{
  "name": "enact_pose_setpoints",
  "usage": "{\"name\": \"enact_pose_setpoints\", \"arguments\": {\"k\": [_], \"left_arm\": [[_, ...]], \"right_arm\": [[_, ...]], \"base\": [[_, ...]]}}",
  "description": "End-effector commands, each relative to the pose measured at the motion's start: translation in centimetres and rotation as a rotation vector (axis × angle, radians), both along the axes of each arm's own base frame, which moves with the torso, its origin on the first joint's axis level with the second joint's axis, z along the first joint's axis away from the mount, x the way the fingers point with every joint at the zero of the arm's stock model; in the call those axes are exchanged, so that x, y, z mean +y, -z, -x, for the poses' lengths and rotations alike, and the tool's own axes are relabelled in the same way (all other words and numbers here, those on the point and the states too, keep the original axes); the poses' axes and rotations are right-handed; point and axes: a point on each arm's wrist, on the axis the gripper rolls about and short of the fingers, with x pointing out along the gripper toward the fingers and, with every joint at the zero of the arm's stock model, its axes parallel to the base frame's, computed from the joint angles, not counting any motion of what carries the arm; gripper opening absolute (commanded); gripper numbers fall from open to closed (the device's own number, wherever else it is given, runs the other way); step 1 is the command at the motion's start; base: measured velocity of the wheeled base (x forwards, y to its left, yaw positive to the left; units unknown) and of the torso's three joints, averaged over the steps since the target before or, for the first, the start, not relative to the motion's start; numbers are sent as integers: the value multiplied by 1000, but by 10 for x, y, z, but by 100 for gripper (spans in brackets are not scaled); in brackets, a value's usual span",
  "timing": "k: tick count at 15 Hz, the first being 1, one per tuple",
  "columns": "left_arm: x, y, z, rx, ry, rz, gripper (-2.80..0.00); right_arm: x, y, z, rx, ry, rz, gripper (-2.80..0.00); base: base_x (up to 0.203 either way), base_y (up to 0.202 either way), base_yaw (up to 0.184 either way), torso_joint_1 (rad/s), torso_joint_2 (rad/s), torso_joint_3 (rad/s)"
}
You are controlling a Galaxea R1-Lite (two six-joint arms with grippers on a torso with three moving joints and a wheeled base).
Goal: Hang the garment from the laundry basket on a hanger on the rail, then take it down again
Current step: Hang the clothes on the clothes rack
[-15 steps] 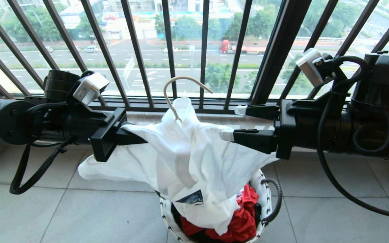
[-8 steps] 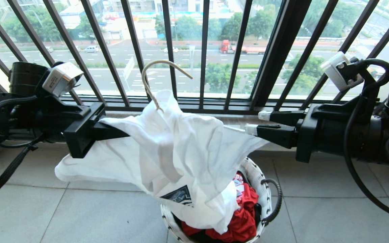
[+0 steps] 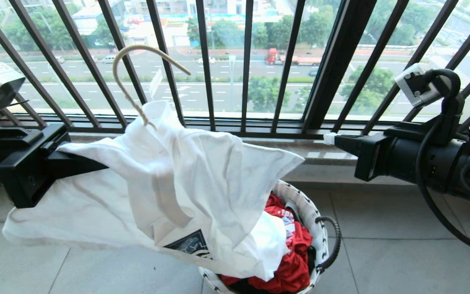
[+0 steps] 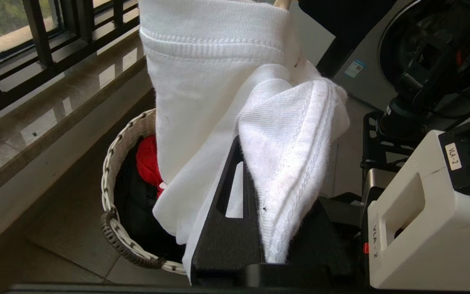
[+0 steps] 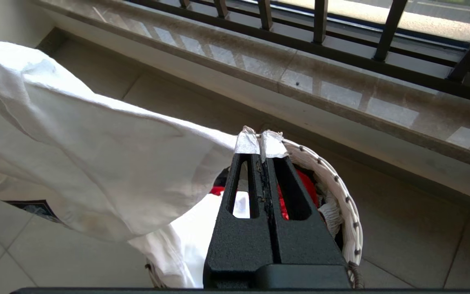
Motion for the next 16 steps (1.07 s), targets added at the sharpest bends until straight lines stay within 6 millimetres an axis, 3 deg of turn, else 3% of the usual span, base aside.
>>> {"name": "enact_pose_setpoints", "arguments": {"k": [1, 5, 16], "left_arm": [[9, -4, 26, -39, -53, -2, -280], [14, -1, 57, -14, -125, 10, -280], [21, -20, 50, 74, -299, 17, -280]], "right_arm": [[4, 2, -9, 9, 4, 3, -280], [3, 8, -9, 25, 41, 11, -280], [10, 12, -13, 25, 49, 31, -280]], "base": [[0, 0, 0, 0, 0, 0], [0, 0, 0, 0, 0, 0], [0, 0, 0, 0, 0, 0]]}}
